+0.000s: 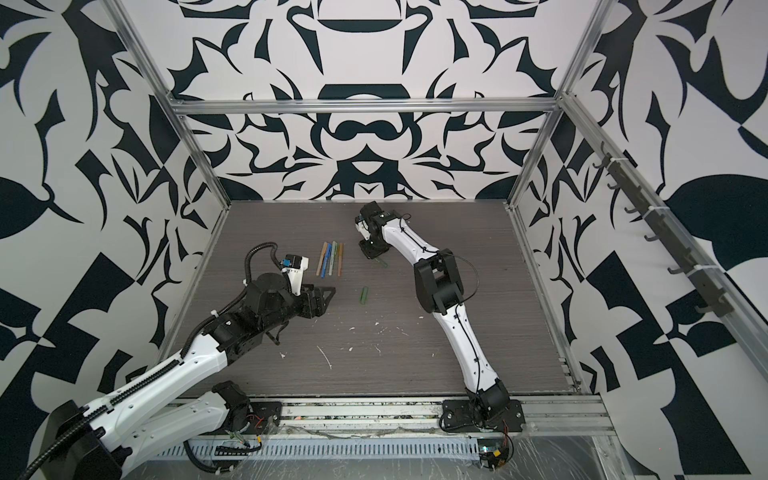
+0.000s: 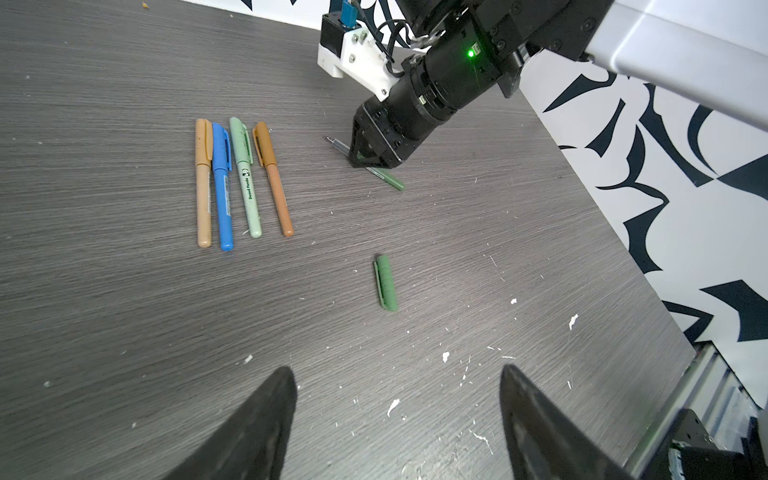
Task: Insert the pens into the pen caps
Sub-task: 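Grasp the green fountain pen with the right gripper and lift it upright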
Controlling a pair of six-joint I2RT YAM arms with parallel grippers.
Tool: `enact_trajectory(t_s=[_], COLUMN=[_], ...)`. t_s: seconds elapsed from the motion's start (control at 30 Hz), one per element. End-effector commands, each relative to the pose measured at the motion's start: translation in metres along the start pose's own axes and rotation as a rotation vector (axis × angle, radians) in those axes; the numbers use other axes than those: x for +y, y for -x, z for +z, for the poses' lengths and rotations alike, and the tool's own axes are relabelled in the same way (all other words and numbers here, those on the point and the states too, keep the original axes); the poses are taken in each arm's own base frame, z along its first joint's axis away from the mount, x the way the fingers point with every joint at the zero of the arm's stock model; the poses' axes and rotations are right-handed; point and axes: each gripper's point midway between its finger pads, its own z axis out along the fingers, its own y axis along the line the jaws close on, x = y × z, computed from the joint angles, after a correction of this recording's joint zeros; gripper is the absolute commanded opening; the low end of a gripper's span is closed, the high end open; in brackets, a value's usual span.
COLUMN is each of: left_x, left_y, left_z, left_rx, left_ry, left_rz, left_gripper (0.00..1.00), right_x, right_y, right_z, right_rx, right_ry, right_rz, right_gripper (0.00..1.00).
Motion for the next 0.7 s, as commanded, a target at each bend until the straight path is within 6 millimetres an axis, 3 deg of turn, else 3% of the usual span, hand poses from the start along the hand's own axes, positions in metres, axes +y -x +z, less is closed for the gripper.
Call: enact_trajectory(t_s=[0.0, 0.2, 0.37, 0.53, 0.67], left_x=[-0.001, -0.001, -0.006, -0.024, -0.038], left_y=[0.011, 0.012, 0.012, 0.008, 0.008], left_z=[-0.003, 0.000, 0.006, 0.013, 0.018], left_rx=[-0.045, -0.044, -0.041, -0.047, -0.066], left_ry=[0.000, -0.002, -0.030, -0.151, -0.252], left_rz=[0.009, 0.012, 0.010, 0.021, -0.020], left_gripper=[0.79, 0.80, 0.80, 0.78, 0.74], right_x=[-0.006, -0.002, 0.006, 0.018, 0.032], right_y=[0.007, 0.004, 0.013, 0.036, 0.040], right_z=[-0.012, -0.017, -0.035, -0.090, -0.144], right_rx=[-0.016, -0.005, -0.057, -0.288, -0.507], right_ry=[-0.043, -0.021, 0.031, 0.134, 0.268], right_rz=[0.074, 0.171, 0.226, 0.296, 0.360], right_gripper=[0.20, 0.09, 0.05, 0.03, 0.02])
